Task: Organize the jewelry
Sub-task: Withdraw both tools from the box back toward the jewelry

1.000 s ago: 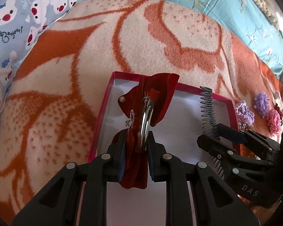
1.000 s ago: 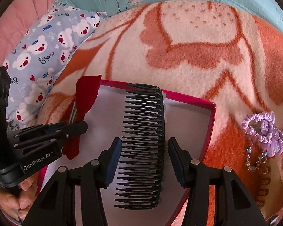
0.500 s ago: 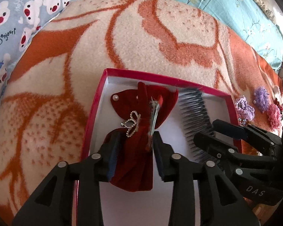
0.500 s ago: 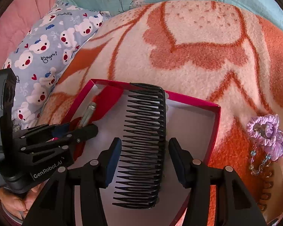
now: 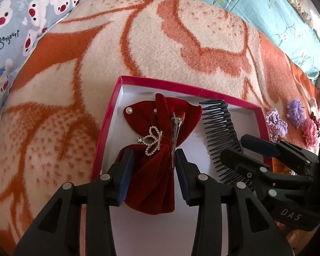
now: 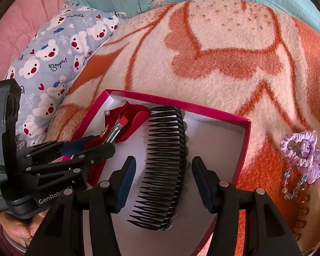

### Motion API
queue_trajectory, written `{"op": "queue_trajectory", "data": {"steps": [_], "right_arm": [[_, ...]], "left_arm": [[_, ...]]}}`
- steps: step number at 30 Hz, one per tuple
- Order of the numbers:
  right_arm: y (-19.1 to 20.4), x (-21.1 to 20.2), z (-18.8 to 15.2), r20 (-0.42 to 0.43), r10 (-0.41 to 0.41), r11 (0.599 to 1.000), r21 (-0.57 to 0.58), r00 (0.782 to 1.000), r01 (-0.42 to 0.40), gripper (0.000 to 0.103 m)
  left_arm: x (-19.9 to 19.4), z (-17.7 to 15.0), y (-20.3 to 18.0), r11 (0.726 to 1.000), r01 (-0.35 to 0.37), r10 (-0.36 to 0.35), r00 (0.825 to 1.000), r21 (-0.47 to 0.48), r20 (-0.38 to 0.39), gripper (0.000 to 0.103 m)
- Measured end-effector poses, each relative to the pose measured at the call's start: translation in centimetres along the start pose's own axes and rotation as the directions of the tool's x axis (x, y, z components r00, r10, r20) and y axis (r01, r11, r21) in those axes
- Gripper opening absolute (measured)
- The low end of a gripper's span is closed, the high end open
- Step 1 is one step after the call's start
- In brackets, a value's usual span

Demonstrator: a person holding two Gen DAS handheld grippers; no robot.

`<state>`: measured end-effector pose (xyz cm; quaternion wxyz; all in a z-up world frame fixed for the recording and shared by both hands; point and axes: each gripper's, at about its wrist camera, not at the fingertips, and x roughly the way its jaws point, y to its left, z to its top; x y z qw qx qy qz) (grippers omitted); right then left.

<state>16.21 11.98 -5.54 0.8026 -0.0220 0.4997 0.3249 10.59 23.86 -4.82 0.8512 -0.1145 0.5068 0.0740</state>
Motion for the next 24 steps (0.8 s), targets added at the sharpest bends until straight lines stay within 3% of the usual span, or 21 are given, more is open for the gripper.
{"op": "queue_trajectory", "data": {"steps": [8,14,24], "right_arm": [[-0.3,-2.1,0.0,0.032,0.018,1.0,0.023,0.999,-0.019,0.056],[-1.6,-6.3,-1.7,0.092,0.037,0.998,0.056,0.995,-0.042,0.06],[-7.8,-13.7,-6.3,0.158,-0.049,0.985,0.173,0.986,0.021,0.061]], "left_arm": [[-1.7,-0.6,0.4,0.999,0.008,-0.008,1.0,-0.035,0.02,0.038],[-4.2,-1.2,0.0,0.997,0.045,-0.041,0.997,-0.059,0.064,0.042],[-6.9,-2.8,-5.4,0.989,0.145,-0.145,0.987,0.0,0.076,0.047]]}}
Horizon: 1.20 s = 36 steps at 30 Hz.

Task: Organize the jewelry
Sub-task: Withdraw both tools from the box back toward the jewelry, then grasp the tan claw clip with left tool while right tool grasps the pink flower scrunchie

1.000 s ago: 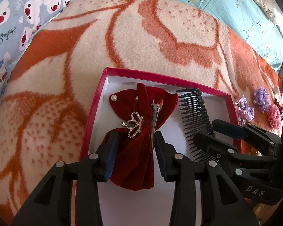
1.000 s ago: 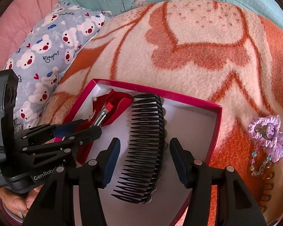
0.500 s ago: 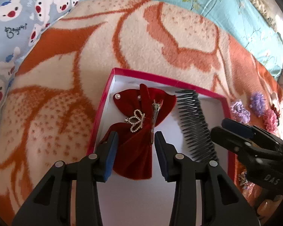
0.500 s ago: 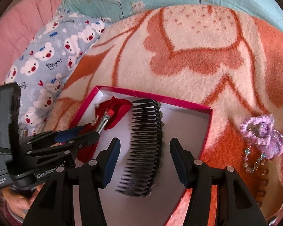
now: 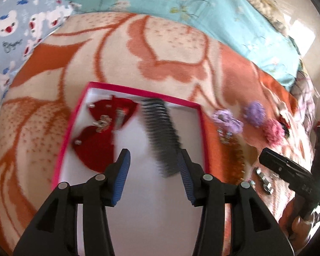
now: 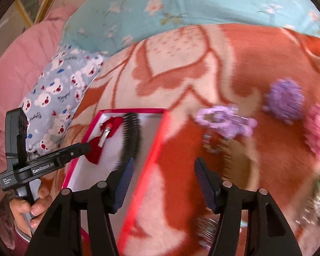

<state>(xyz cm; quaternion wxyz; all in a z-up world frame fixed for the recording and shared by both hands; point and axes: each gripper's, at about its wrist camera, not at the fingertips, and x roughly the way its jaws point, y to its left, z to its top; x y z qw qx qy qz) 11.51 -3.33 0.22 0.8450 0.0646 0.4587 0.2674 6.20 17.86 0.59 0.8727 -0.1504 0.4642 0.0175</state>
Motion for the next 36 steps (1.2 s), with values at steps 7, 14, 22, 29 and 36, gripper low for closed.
{"op": "queue_trajectory", "data": {"steps": [7,14,22,29,36], "right_arm": [[-5.7,-4.5,-1.3,0.037,-0.08,0.994,0.083,0.996,0.076,0.062],[-9.8,-8.1,-2.5,0.077,-0.136,0.981,0.146,0.988,0.124,0.064],[-13.2,-9.6,-3.2,0.086,-0.17,0.968,0.203,0.982,0.15,0.064],[-14.9,-9.8,-3.4,0.087,-0.18,0.959,0.238,0.98,0.155,0.064],[-16.0,-9.5,-3.3,0.079,-0.184,0.954,0.255,0.98,0.159,0.064]], "left_arm": [[0.2,-1.5,-5.5,0.995,0.075,-0.073,0.997,0.065,-0.029,0.061],[1.1,-2.4,-10.0,0.986,0.127,-0.119,0.99,0.106,-0.075,0.063],[2.7,-2.9,-13.3,0.977,0.179,-0.166,0.979,0.117,-0.115,0.073],[4.7,-3.0,-15.1,0.971,0.21,-0.19,0.969,0.117,-0.161,0.073],[6.1,-2.9,-15.7,0.972,0.208,-0.186,0.966,0.108,-0.18,0.074]]}}
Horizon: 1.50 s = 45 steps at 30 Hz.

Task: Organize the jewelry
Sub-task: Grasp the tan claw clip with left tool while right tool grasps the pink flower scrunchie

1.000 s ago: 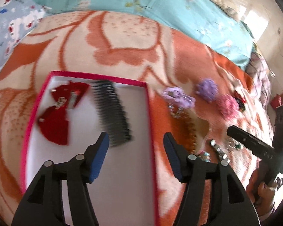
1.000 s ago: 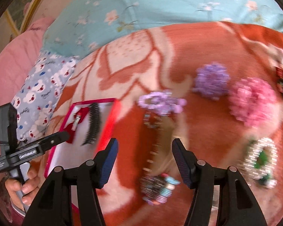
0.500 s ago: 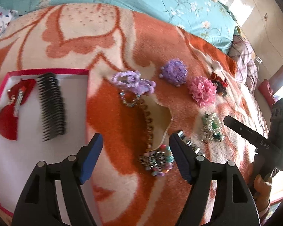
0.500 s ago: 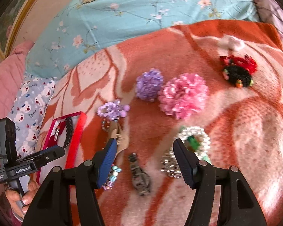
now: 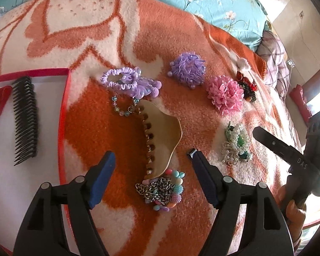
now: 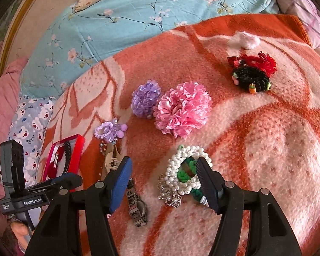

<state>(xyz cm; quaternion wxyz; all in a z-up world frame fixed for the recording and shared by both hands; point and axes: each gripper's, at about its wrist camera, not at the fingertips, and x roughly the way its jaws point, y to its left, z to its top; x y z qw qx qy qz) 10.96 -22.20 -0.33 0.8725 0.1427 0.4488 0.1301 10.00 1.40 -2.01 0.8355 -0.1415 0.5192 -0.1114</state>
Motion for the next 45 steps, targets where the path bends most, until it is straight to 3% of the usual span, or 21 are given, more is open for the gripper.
{"op": "queue_trajectory", "data": {"steps": [12,23,24,25,26,27,28,29,31,45], "right_arm": [[-1.7,2.4,1.7,-0.004,-0.009,0.999,0.041,1.0,0.009,0.064],[-3.8,6.0,4.8,-0.005,-0.017,0.99,0.143,1.0,0.017,0.065],[-3.8,6.2,4.9,-0.004,-0.018,0.99,0.142,1.0,0.018,0.065],[-3.8,6.4,5.0,-0.001,-0.023,0.99,0.137,1.0,0.023,0.064],[-3.7,6.4,5.1,-0.001,-0.029,0.991,0.133,1.0,0.029,0.061],[-3.7,6.5,5.1,0.002,-0.029,0.991,0.129,1.0,0.029,0.059],[-3.7,6.6,5.1,0.003,-0.029,0.991,0.129,1.0,0.029,0.049],[-3.8,6.7,5.1,0.002,-0.03,0.991,0.132,1.0,0.03,0.033],[-4.0,6.9,5.0,-0.003,-0.029,0.99,0.142,1.0,0.029,0.016],[-1.3,2.5,3.7,0.056,0.03,0.995,0.098,0.998,-0.035,0.01]], "left_arm": [[3.7,1.0,0.5,0.997,0.029,-0.032,0.999,-0.075,-0.039,0.076],[7.4,2.1,-0.4,0.999,-0.025,0.022,0.997,-0.048,-0.071,0.075],[7.5,2.1,-0.6,0.999,-0.031,0.028,0.997,-0.04,-0.068,0.073],[7.5,2.1,-0.7,0.999,-0.042,0.04,0.997,-0.026,-0.061,0.061],[7.6,2.0,-0.8,0.999,-0.039,0.038,0.997,-0.015,-0.063,0.047],[7.7,2.1,-0.8,1.0,-0.027,0.026,0.997,-0.013,-0.066,0.048],[7.6,2.1,-0.9,1.0,-0.028,0.027,0.998,-0.009,-0.061,0.047],[7.6,2.1,-0.9,1.0,-0.031,0.031,0.998,-0.003,-0.058,0.047],[7.4,2.0,-1.1,0.999,-0.034,0.034,0.998,0.01,-0.054,0.047],[2.0,0.9,-1.0,1.0,0.007,-0.007,1.0,0.017,0.025,0.047]]}}
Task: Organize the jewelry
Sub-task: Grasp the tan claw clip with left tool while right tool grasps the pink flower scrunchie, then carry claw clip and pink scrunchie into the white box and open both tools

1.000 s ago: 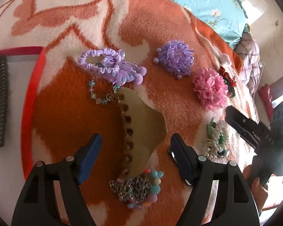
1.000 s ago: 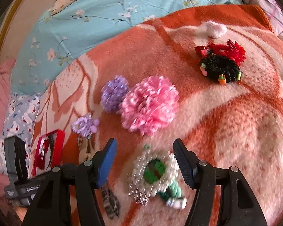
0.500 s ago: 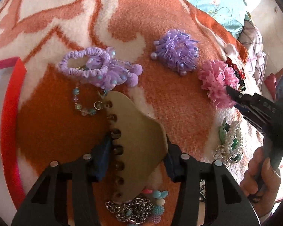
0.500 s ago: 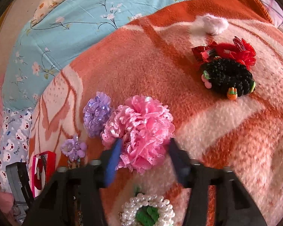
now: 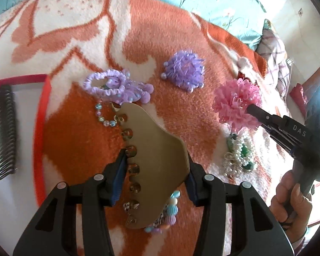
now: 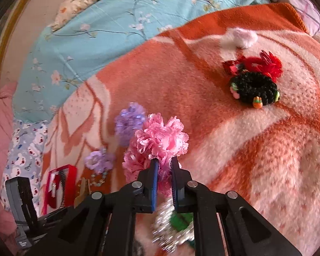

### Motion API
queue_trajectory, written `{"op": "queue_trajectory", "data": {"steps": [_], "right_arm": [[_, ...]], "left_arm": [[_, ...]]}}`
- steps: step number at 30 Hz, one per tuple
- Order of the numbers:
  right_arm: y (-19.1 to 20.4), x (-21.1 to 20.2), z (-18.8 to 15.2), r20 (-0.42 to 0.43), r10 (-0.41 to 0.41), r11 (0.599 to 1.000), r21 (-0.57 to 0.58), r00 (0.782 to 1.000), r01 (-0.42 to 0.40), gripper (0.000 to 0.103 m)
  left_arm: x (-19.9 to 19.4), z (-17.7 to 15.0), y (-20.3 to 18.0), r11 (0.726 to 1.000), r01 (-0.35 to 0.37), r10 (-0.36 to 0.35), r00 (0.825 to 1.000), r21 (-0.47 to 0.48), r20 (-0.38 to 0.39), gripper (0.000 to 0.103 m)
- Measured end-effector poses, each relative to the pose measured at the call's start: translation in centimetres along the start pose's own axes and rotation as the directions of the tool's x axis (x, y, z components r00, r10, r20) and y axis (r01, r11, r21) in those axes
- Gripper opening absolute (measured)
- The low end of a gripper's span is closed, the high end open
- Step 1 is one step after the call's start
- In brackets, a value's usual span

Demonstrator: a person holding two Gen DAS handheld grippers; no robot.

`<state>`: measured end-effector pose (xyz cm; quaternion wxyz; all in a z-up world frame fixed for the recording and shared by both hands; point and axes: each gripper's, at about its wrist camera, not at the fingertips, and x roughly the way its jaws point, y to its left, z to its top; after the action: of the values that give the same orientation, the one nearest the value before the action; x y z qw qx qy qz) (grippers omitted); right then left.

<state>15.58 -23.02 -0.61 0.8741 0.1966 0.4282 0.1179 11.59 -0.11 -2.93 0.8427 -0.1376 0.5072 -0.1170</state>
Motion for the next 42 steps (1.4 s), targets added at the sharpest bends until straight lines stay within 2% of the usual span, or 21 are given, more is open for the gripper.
{"op": "queue_trajectory", "data": {"steps": [9,21,32,42], "right_arm": [[5.4,-1.8,-1.3,-0.006,0.086,0.992,-0.096,0.996,-0.087,0.01],[11.6,-0.3,-4.1,-0.08,0.182,0.967,-0.165,0.98,-0.193,0.01],[17.1,1.5,-7.2,-0.166,0.23,0.939,-0.223,0.959,-0.263,0.01],[21.2,4.5,-9.8,-0.244,0.24,0.916,-0.263,0.94,-0.302,0.01]], "left_arm": [[-4.5,-1.1,2.3,0.999,-0.01,0.012,0.997,-0.034,0.074,0.047],[-9.6,-3.4,7.9,0.991,-0.07,0.086,0.987,-0.115,0.137,0.047],[-12.7,-4.7,12.8,0.978,-0.122,0.152,0.973,-0.169,0.174,0.047],[-13.5,-5.3,16.3,0.965,-0.161,0.198,0.964,-0.207,0.175,0.047]]}}
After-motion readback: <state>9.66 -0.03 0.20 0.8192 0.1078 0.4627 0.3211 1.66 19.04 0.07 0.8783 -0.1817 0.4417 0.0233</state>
